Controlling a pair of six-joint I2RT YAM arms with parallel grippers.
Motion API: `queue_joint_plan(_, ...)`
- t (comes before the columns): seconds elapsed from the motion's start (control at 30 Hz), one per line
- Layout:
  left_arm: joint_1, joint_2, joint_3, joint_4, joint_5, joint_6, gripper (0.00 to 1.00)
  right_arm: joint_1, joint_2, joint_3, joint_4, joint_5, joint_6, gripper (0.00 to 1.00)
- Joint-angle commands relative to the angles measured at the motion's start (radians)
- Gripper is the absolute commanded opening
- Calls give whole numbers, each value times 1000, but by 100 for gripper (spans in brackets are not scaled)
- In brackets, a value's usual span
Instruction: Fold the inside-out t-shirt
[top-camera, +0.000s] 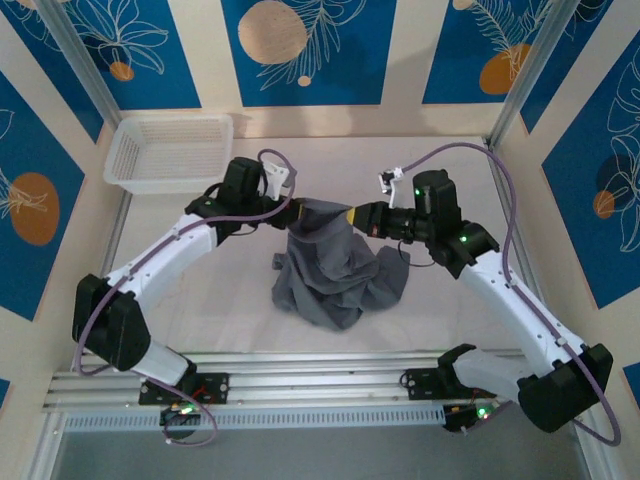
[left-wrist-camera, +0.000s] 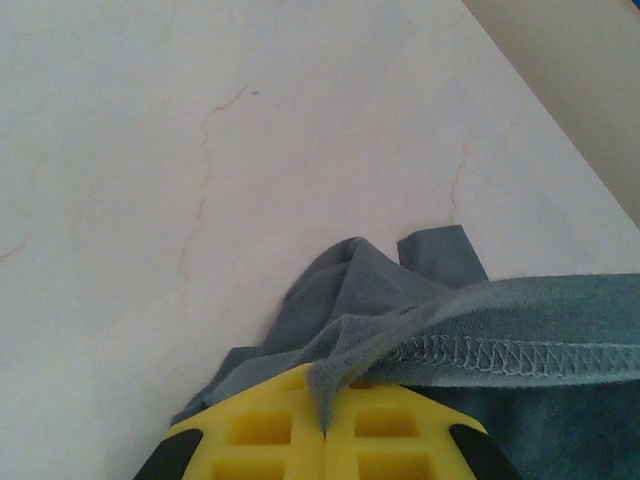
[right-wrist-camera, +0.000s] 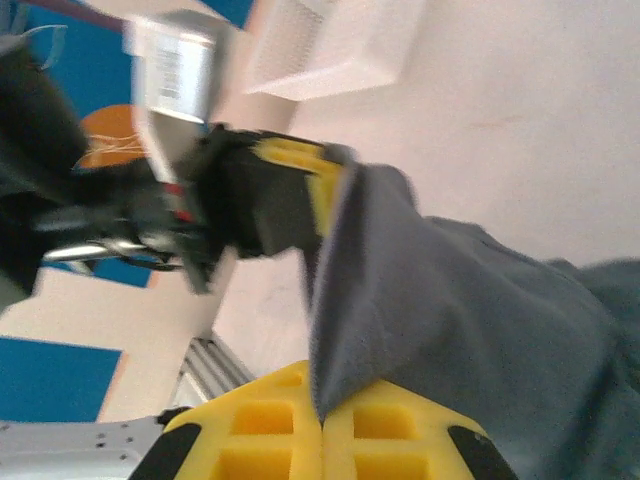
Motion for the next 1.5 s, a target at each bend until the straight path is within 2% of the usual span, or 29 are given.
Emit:
queue_joint_plan(0.0, 72, -60, -18, -16, -26, -10, 0, -2, -20, -4, -224, 121, -64, 0)
queue_joint_plan(0.03, 82, -77, -21, -15, -10, -6, 0, 0, -9, -8, -261, 131, -87, 0)
queue_joint_plan(0.1, 89, -102, -14, -16, 15, 8, 0, 11, 13, -11, -275, 70, -122, 0)
queue_joint_plan(0.2, 92, -118, 4, -26, 4, 0, 0, 60, 42, 4, -212, -35, -143, 0)
queue_joint_plan(0.3, 92, -107, 8, -46, -81, -40, 0, 158, 97, 53, -114, -97, -176, 0)
queue_joint_plan(0.4, 97, -89, -27, -53, -215, -99, 0, 232, 197, 137, -20, -100, -172, 3)
queue_joint_plan(0.43, 103, -85, -50, -49, -268, -123, 2, 248, 243, 179, -3, -94, -153, 8)
queue_joint_plan(0.47, 115, -81, -75, -40, -320, -150, 4, 262, 299, 230, -6, -96, -142, 18)
queue_joint_plan(0.53, 161, -73, -134, -17, -373, -195, 9, 281, 405, 349, -63, -130, -168, 28)
queue_joint_plan(0.6, 228, -69, -185, 0, -345, -225, 16, 298, 465, 417, -119, -83, -202, 32)
queue_joint_plan(0.67, 277, -87, -222, 25, -254, -232, 25, 302, 464, 400, -103, 5, -218, 35)
queue_joint_plan(0.77, 301, -136, -243, 28, -173, -231, 33, 283, 428, 338, -55, 92, -230, 36)
queue_joint_plan(0.83, 304, -173, -250, 17, -142, -230, 37, 284, 416, 310, -46, 138, -297, 37)
queue_joint_plan(0.9, 305, -210, -265, 3, -114, -245, 37, 301, 417, 291, -56, 219, -406, 37)
queue_joint_plan(0.97, 305, -244, -309, 15, -38, -281, 37, 320, 427, 267, -65, 296, -548, 37)
queue_joint_plan(1.07, 293, -290, -430, 92, 101, -383, 38, 313, 476, 269, -115, 393, -608, 41)
queue_joint_plan(1.13, 270, -323, -510, 117, 125, -423, 39, 317, 527, 304, -194, 360, -642, 46)
queue_joint_plan(1.27, 179, -389, -632, 100, 49, -365, 43, 356, 615, 307, -240, 269, -657, 55)
queue_joint_plan(1.33, 152, -385, -667, 95, 29, -360, 45, 363, 653, 314, -250, 271, -645, 55)
queue_joint_plan(1.47, 102, -302, -689, 169, 103, -373, 47, 352, 686, 314, -233, 324, -618, 47)
